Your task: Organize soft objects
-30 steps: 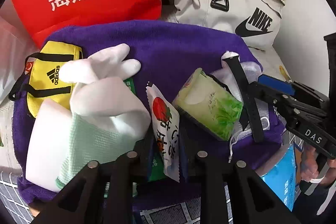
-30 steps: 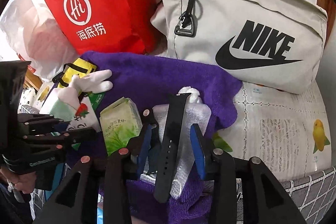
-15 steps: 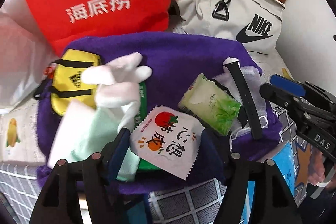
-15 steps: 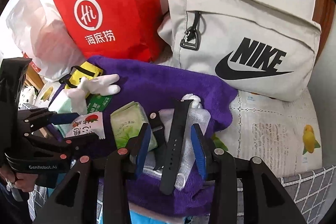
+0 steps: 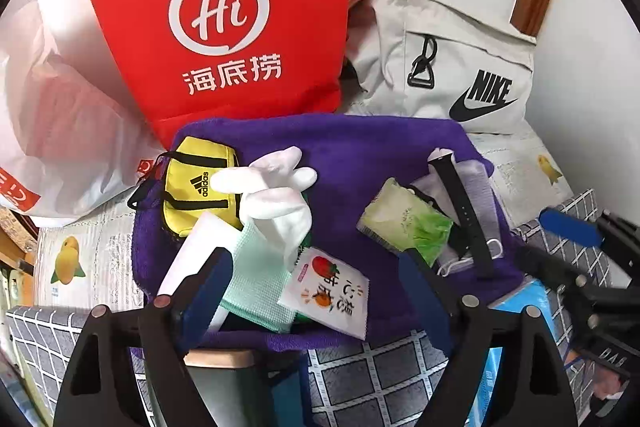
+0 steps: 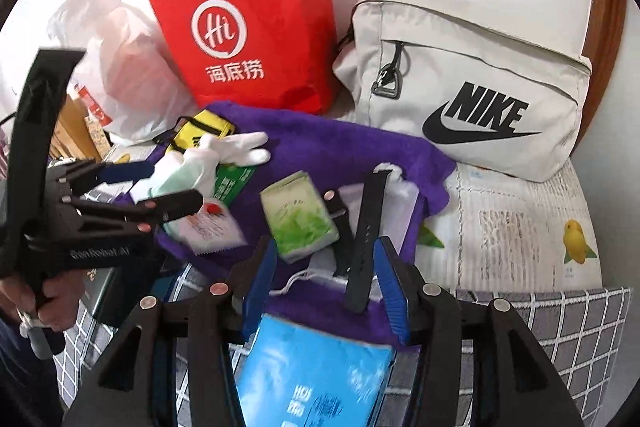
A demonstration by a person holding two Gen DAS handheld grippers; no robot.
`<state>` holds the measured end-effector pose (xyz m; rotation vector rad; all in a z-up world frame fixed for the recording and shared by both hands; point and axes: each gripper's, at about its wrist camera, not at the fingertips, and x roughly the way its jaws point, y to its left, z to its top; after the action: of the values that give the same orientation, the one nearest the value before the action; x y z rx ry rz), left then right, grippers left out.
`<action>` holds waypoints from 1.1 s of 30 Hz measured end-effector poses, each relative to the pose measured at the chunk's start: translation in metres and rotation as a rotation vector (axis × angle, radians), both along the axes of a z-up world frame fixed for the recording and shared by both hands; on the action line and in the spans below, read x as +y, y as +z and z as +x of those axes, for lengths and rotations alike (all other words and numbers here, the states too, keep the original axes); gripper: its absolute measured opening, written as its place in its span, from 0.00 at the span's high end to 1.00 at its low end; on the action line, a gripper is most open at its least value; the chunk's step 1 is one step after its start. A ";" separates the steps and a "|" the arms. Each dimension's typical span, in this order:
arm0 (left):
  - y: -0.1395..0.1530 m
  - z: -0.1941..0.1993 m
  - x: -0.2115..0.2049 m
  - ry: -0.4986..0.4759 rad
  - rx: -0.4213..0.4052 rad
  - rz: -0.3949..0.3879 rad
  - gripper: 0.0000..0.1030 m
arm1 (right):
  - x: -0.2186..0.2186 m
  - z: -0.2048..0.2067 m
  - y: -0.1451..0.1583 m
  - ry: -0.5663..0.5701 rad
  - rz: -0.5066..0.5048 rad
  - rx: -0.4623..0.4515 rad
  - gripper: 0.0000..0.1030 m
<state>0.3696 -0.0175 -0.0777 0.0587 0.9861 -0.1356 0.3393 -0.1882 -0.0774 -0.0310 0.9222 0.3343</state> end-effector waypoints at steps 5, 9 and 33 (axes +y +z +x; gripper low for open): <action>0.000 -0.004 0.006 0.024 0.007 0.018 0.18 | 0.001 -0.008 -0.003 0.005 -0.003 0.011 0.51; -0.001 -0.012 0.018 0.049 0.015 0.016 0.18 | 0.001 -0.015 -0.002 -0.002 -0.008 0.010 0.51; 0.035 -0.180 0.041 0.171 -0.056 0.008 0.11 | 0.023 -0.150 0.047 -0.063 -0.001 -0.115 0.11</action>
<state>0.1899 0.0236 -0.0423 -0.0145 0.9319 0.0265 0.1895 -0.1657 -0.0306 -0.0220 0.8079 0.2702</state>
